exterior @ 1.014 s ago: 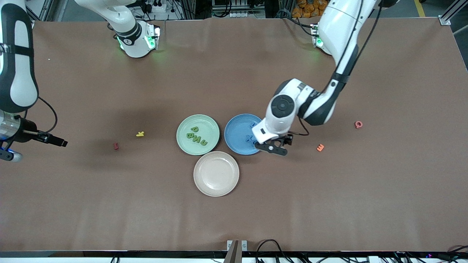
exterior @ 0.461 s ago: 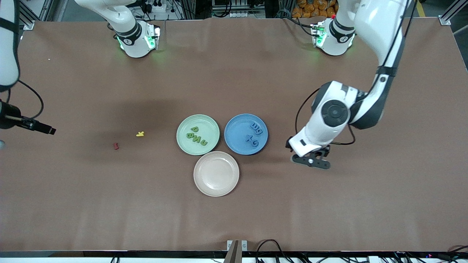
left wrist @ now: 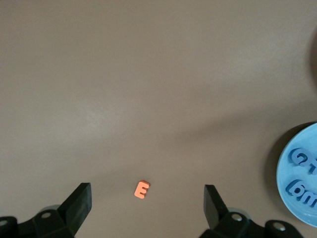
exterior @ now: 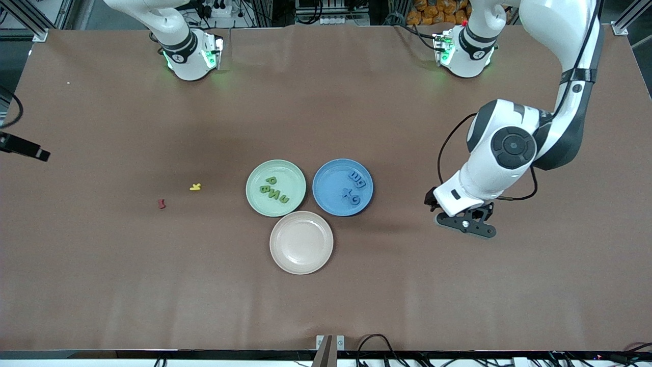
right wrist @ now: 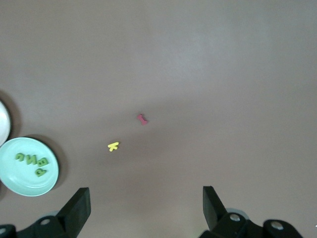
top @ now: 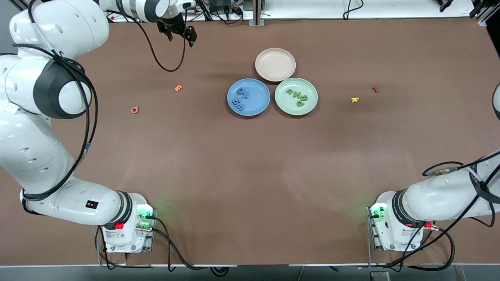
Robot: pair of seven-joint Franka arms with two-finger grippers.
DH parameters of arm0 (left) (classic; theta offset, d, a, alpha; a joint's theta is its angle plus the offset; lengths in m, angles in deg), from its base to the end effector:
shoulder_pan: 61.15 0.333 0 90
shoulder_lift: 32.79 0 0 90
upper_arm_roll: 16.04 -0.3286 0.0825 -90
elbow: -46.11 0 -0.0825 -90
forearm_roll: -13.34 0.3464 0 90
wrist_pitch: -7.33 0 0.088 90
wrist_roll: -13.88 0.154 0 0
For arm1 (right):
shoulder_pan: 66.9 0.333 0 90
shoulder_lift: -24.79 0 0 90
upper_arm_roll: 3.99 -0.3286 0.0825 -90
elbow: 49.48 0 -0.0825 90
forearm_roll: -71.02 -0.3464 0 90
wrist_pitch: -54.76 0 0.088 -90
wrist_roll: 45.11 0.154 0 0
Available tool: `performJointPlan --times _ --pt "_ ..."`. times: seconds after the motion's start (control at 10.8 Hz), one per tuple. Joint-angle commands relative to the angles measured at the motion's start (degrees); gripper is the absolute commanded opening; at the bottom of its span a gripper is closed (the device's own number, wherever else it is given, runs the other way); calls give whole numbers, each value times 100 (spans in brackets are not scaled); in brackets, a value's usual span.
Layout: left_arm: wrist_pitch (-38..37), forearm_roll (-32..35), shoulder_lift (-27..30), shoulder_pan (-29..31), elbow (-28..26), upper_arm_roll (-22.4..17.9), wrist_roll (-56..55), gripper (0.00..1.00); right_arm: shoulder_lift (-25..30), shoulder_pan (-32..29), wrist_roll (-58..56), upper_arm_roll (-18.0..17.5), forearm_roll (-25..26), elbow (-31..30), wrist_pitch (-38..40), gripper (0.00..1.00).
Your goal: Sort letters by color into matching plates
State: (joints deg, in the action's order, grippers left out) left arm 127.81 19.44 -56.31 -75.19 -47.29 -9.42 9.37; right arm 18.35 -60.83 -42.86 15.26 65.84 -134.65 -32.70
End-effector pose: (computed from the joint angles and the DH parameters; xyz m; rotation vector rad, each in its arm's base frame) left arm 0.6147 -0.2133 0.3714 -3.0669 0.4979 -0.1154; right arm 0.5337 -0.1004 0.5664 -3.0532 0.4109 0.0937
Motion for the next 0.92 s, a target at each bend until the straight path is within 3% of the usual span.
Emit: performJointPlan --times 0.0,0.37,0.65,0.83 --pt "-253 -153 250 15 85 -379 458 100 494 35 143 -210 176 -44 132 100" --pt "-770 -162 1013 672 67 -530 917 100 776 438 581 -360 343 -53 238 100" --pt "-1201 -889 1568 1235 93 -522 934 100 785 474 671 -466 369 -140 203 100" --pt "-1456 -1005 1700 1280 154 -530 1022 100 776 474 671 -457 570 -158 150 100"
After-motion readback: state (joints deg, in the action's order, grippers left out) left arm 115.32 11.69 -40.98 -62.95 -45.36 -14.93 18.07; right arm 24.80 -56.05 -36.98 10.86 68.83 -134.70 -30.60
